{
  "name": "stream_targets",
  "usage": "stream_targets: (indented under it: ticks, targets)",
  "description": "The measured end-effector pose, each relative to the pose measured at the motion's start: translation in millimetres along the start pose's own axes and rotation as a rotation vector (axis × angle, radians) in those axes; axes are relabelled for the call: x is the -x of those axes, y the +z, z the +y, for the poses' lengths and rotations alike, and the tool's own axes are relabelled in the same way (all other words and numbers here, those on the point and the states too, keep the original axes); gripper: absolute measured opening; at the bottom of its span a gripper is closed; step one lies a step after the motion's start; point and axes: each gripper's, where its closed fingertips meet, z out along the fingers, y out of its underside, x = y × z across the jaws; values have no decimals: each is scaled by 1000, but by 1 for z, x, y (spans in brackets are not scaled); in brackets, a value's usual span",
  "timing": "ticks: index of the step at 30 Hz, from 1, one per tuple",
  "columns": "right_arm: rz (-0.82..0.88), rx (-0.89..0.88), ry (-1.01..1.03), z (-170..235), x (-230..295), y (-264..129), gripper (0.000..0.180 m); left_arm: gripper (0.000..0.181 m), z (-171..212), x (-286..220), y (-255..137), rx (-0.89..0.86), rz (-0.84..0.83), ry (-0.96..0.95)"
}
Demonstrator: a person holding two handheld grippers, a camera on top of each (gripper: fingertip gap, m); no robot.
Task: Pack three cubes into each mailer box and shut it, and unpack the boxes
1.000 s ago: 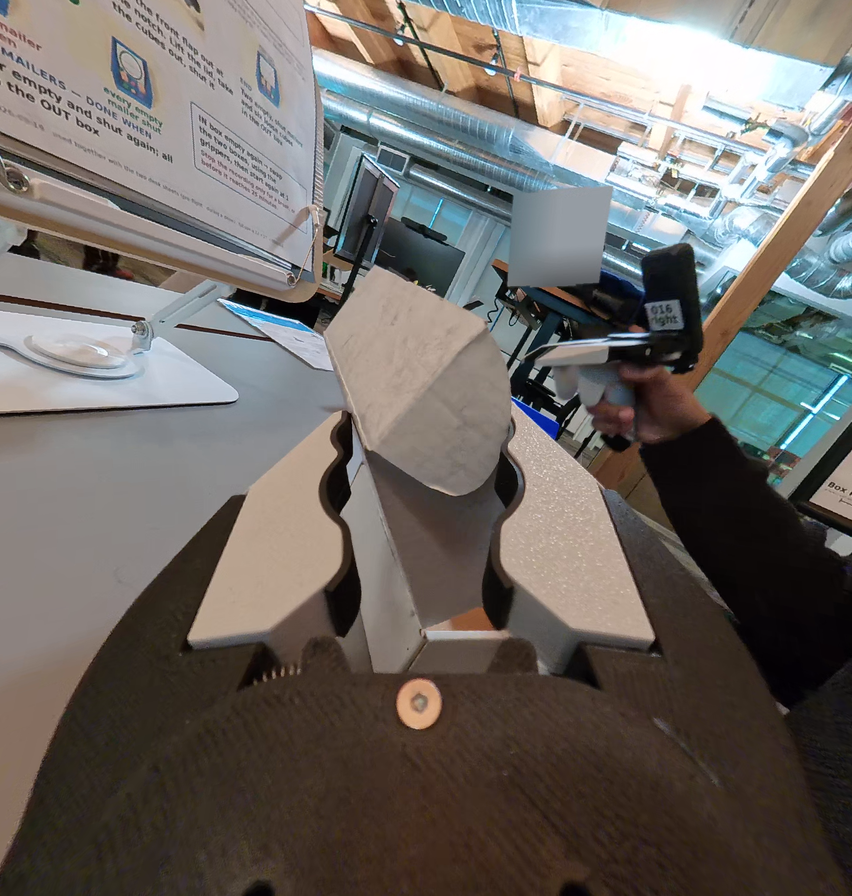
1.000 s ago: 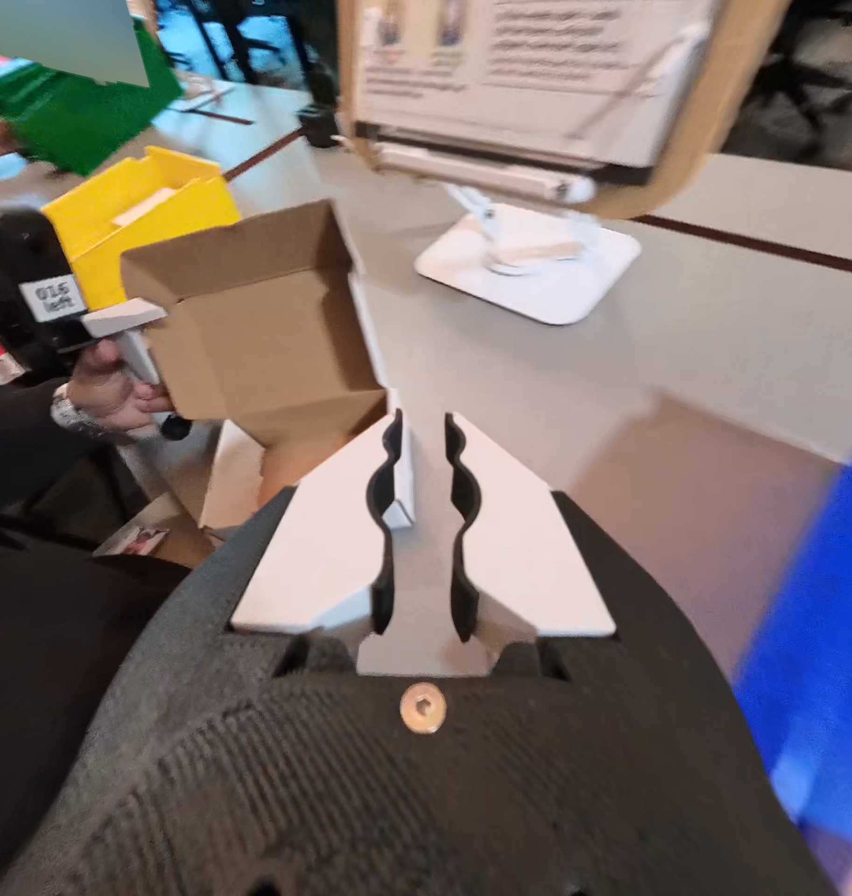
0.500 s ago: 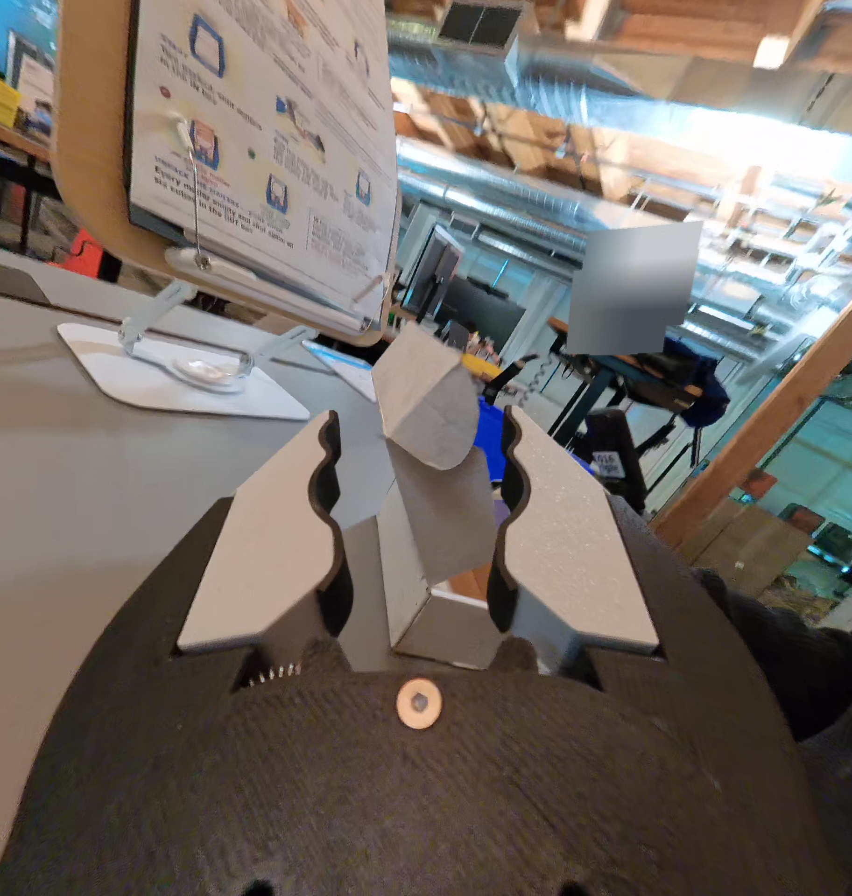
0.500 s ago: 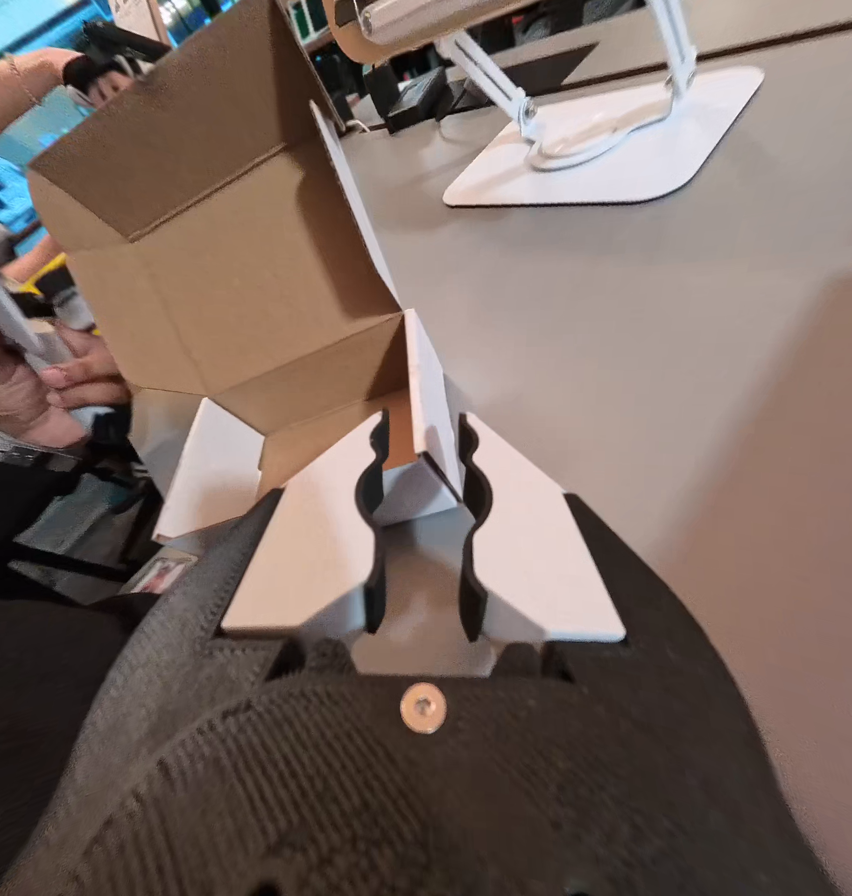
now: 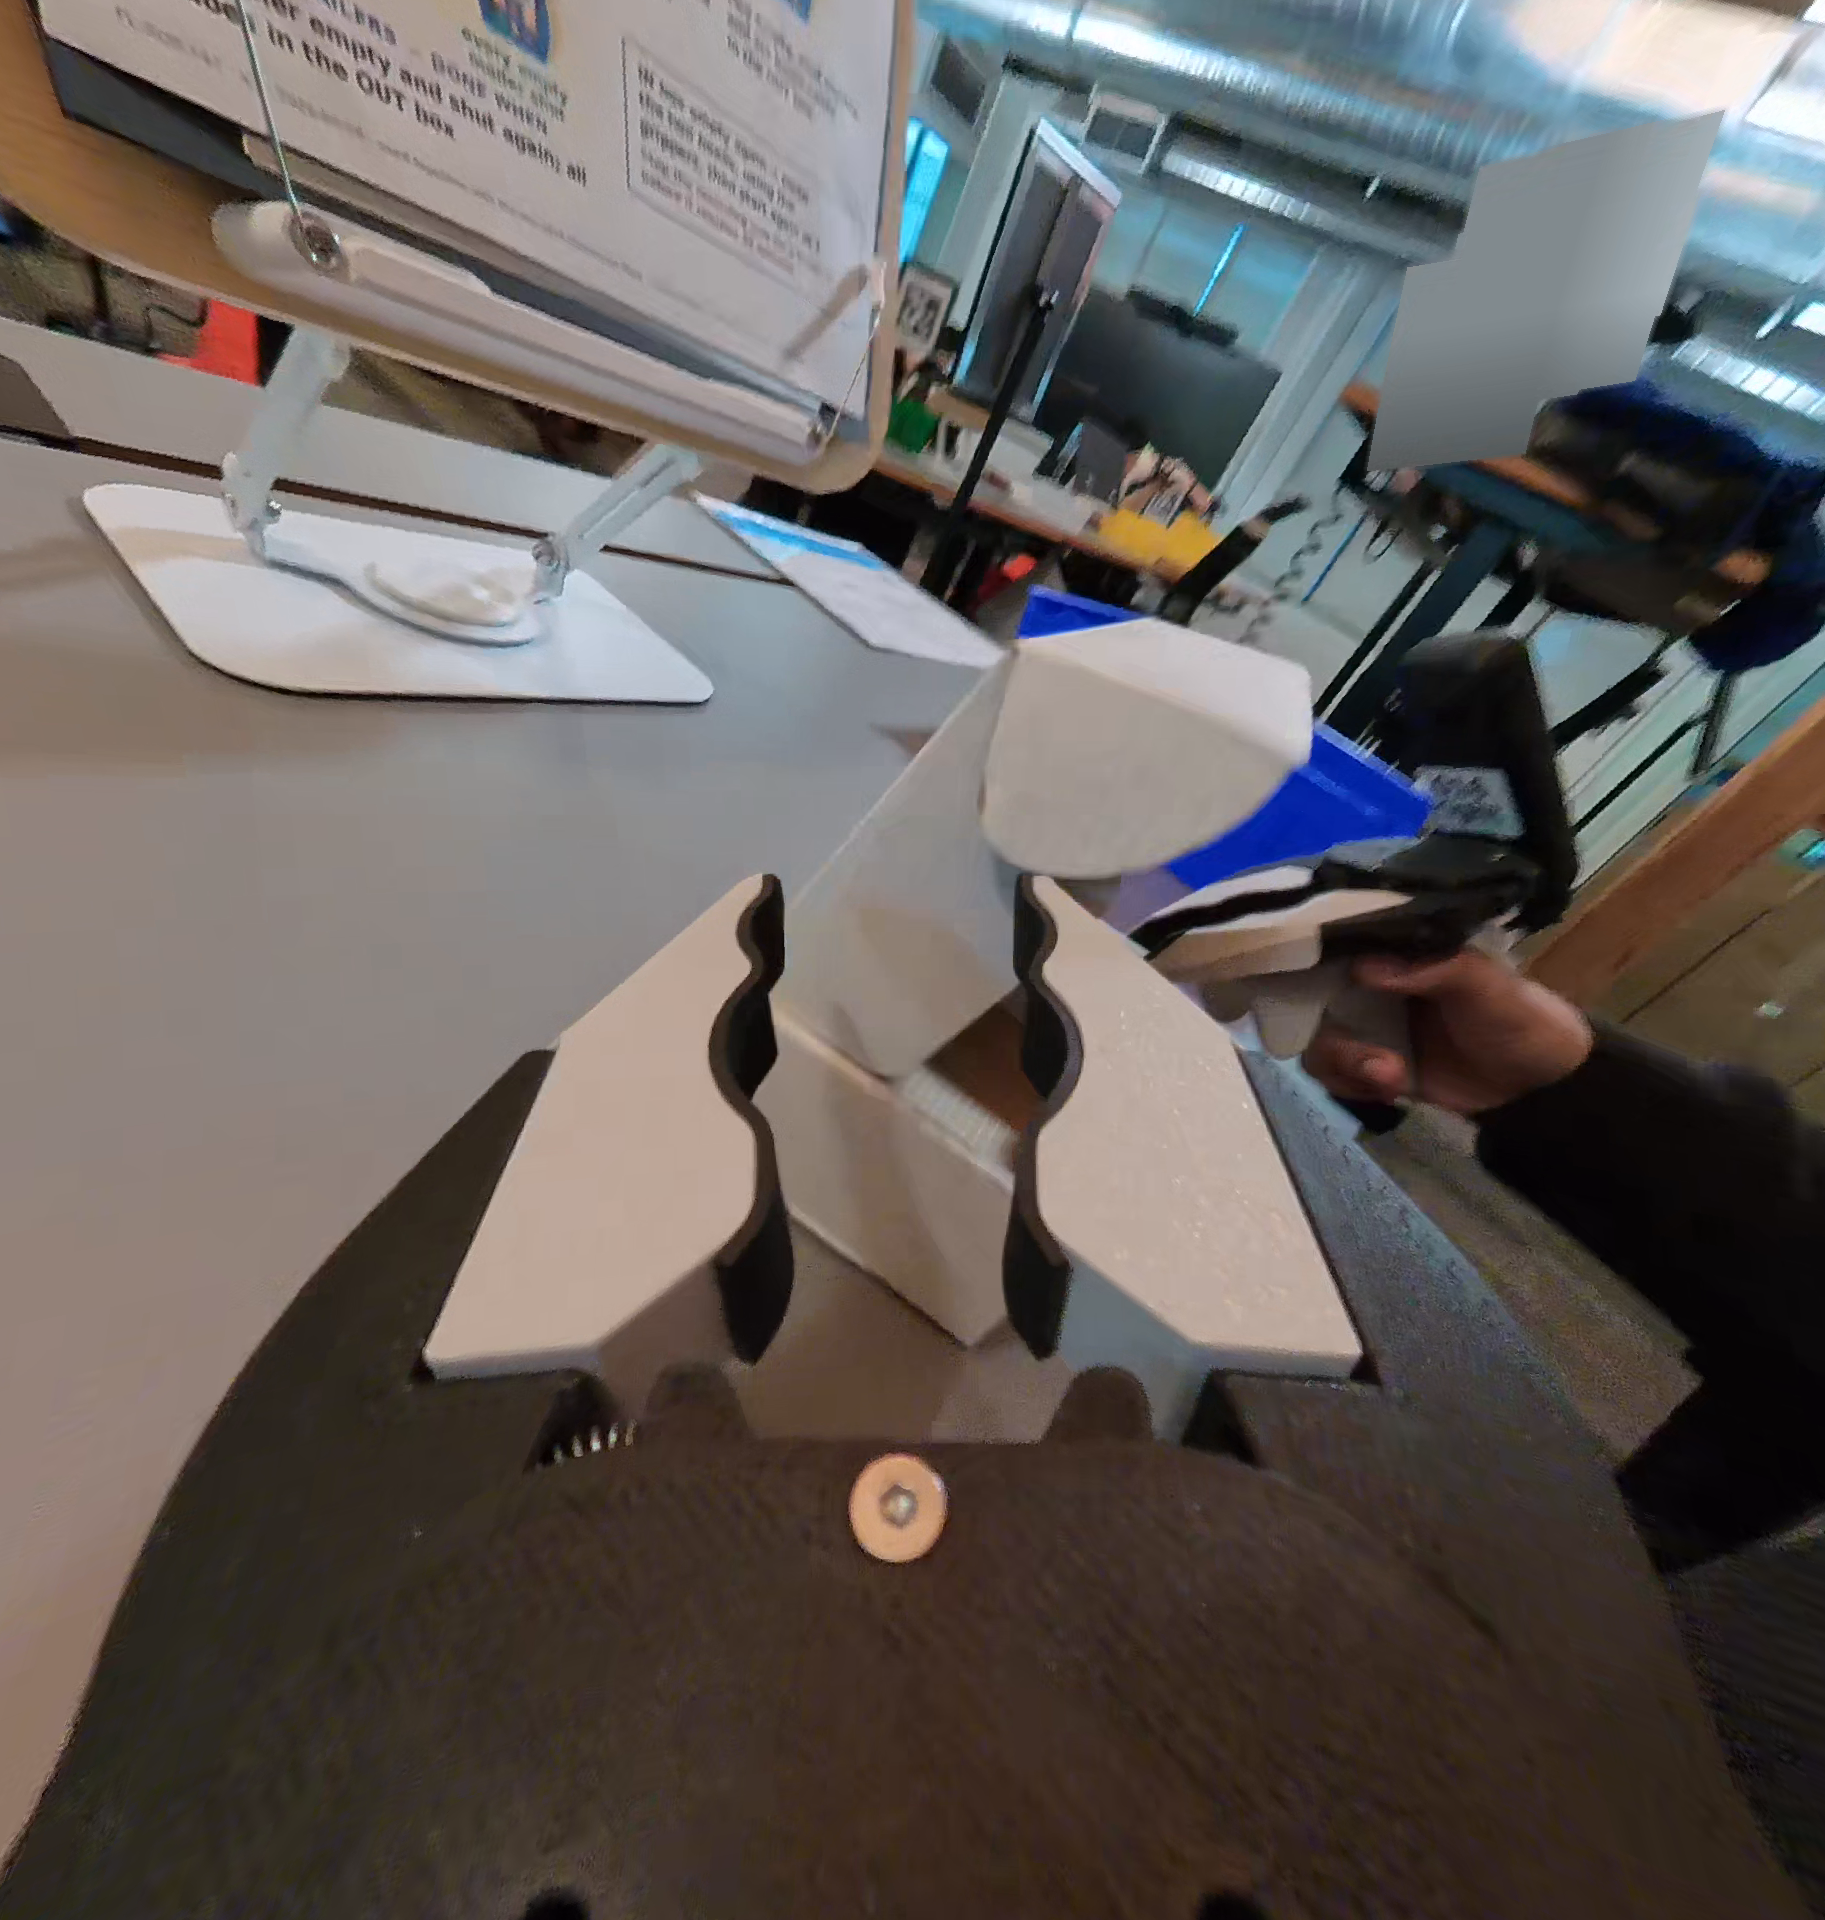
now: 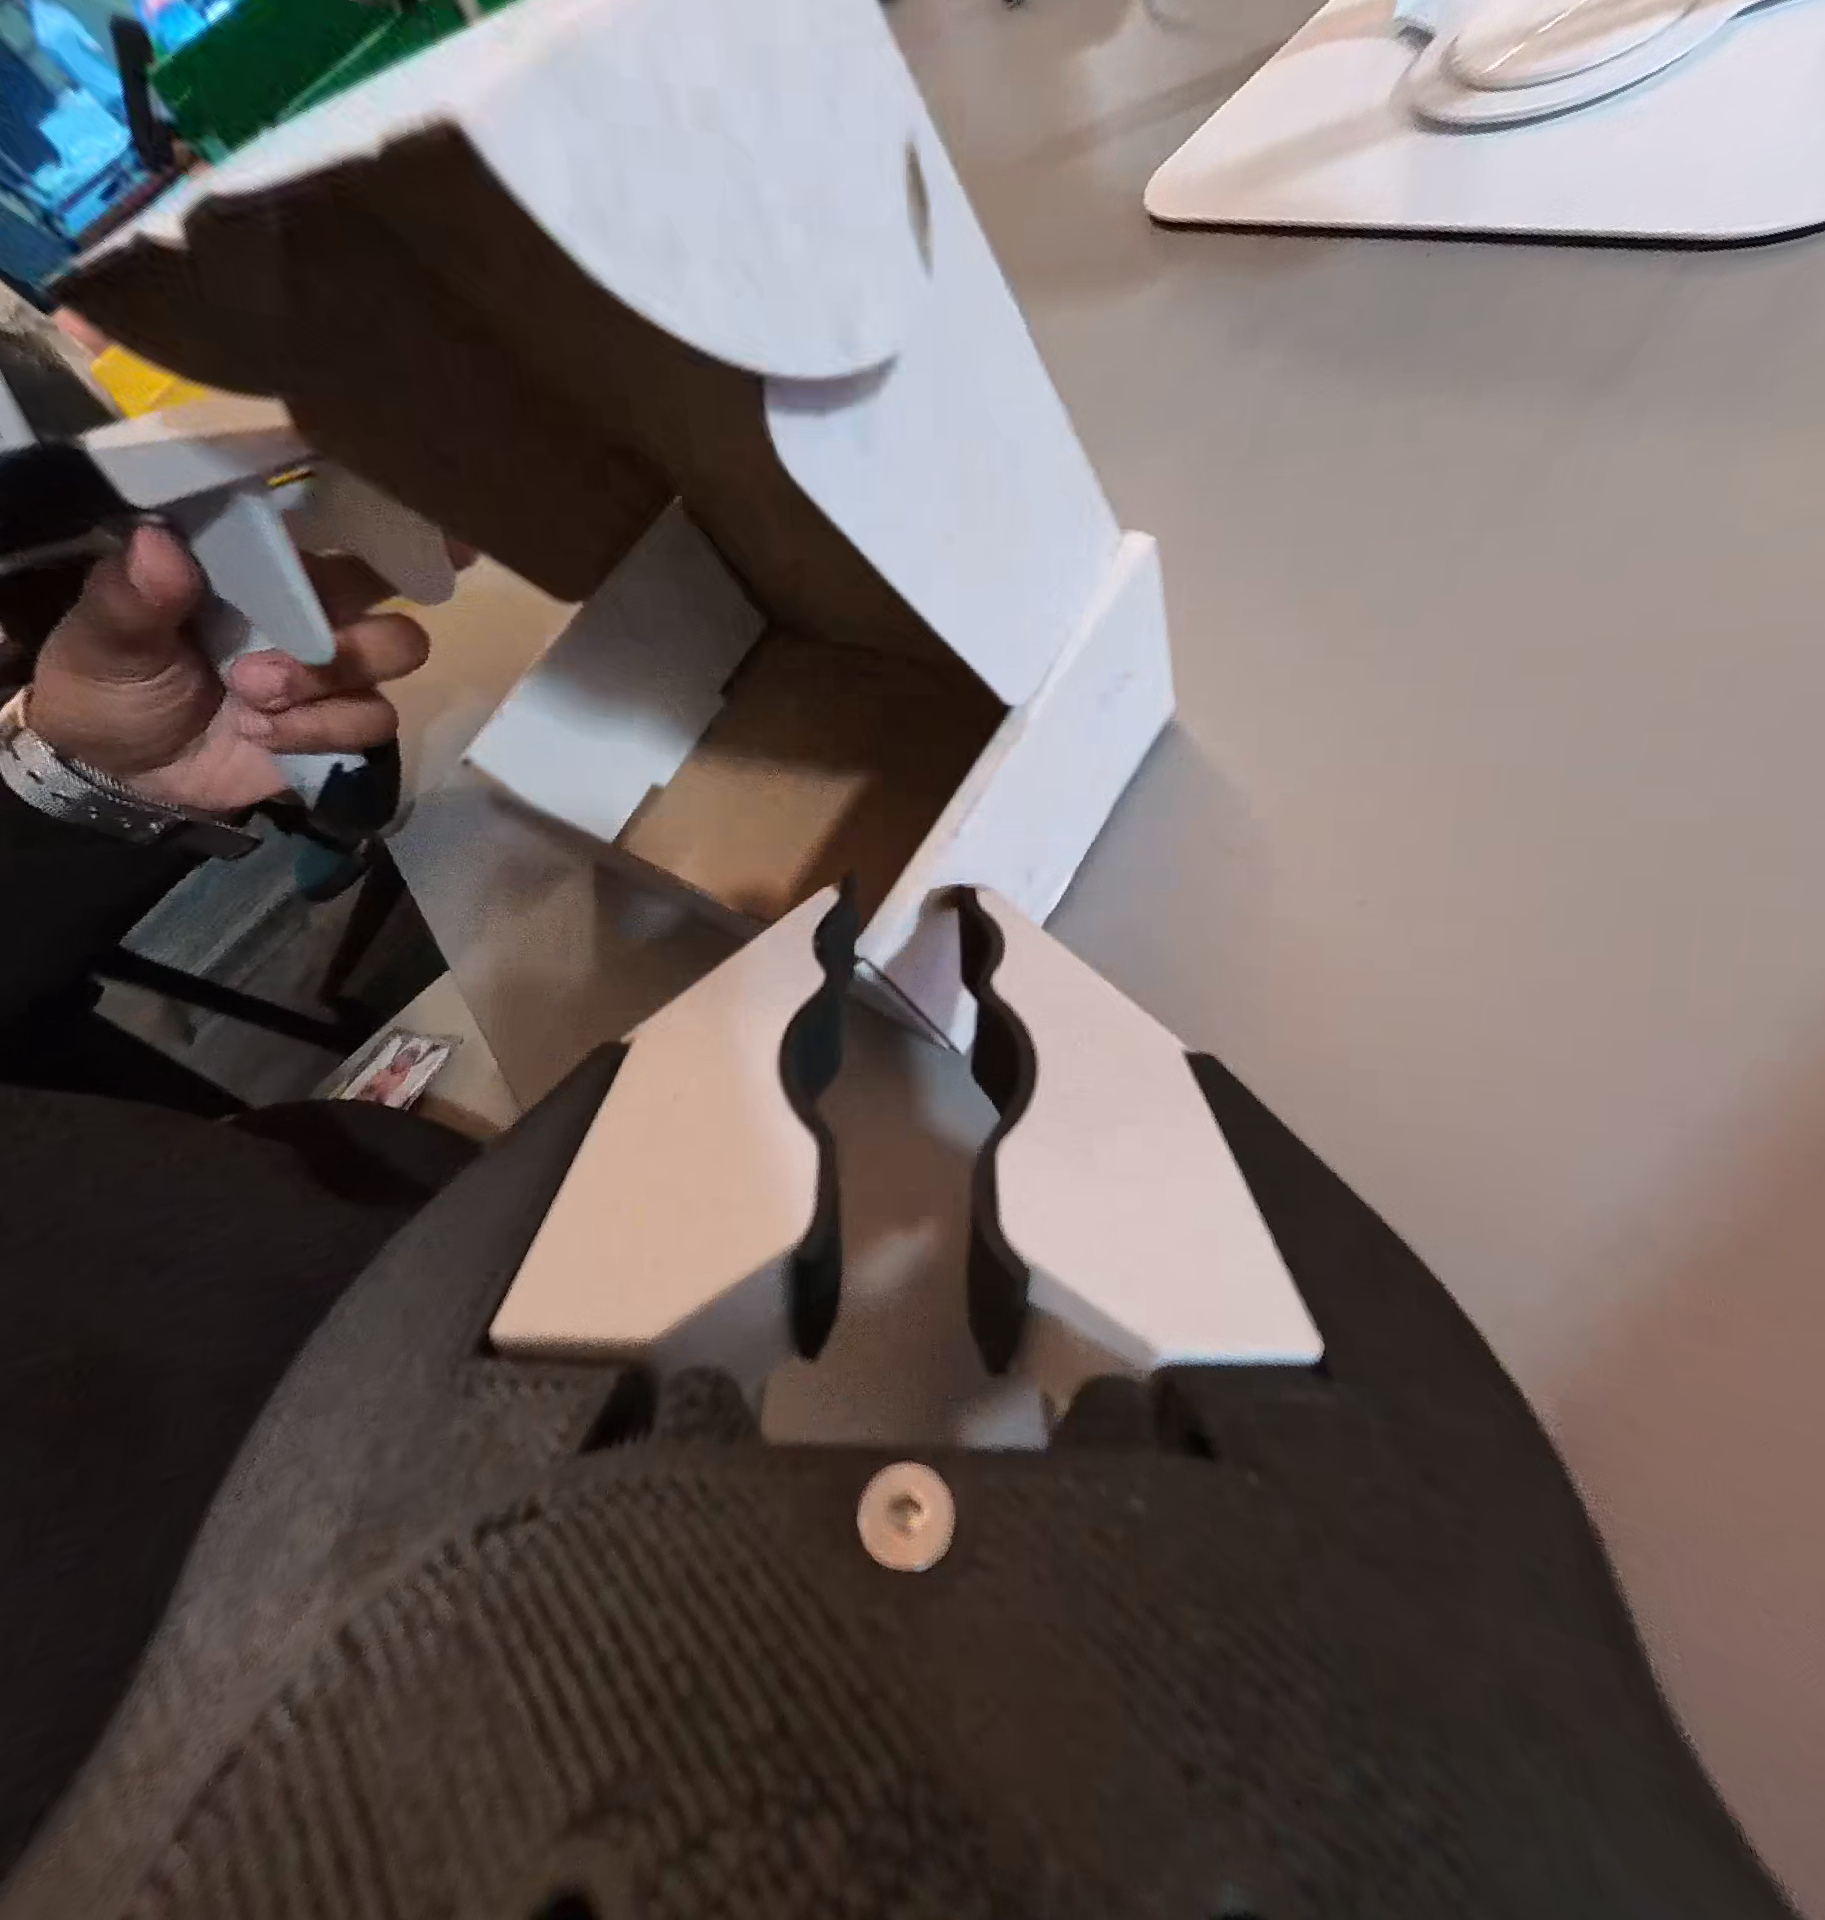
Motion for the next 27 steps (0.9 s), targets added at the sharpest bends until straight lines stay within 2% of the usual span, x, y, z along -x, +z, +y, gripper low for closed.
stream_targets:
  ticks: [4,11,17,22,25,27]
  targets:
    - [36,-28,-48,-5,-4,-4,22,40,9,1,1,45,-39,82]
    - [103,-174,-122,-41,-11,-3,34,39,13,-2,1,62,-26,68]
    - [115,-104,-290,-32,10,17,39,30,21,-14,4,95,13,101]
    - [173,-46,-366,-19,8,19,38,25,35,-3,5,177,-57,162]
    - [147,-52,-332,-18,8,8,38,35,36,1,0,214,-44,141]
    - [71,-71,-265,-17,11,-4,37,46,36,-1,-8,249,12,70]
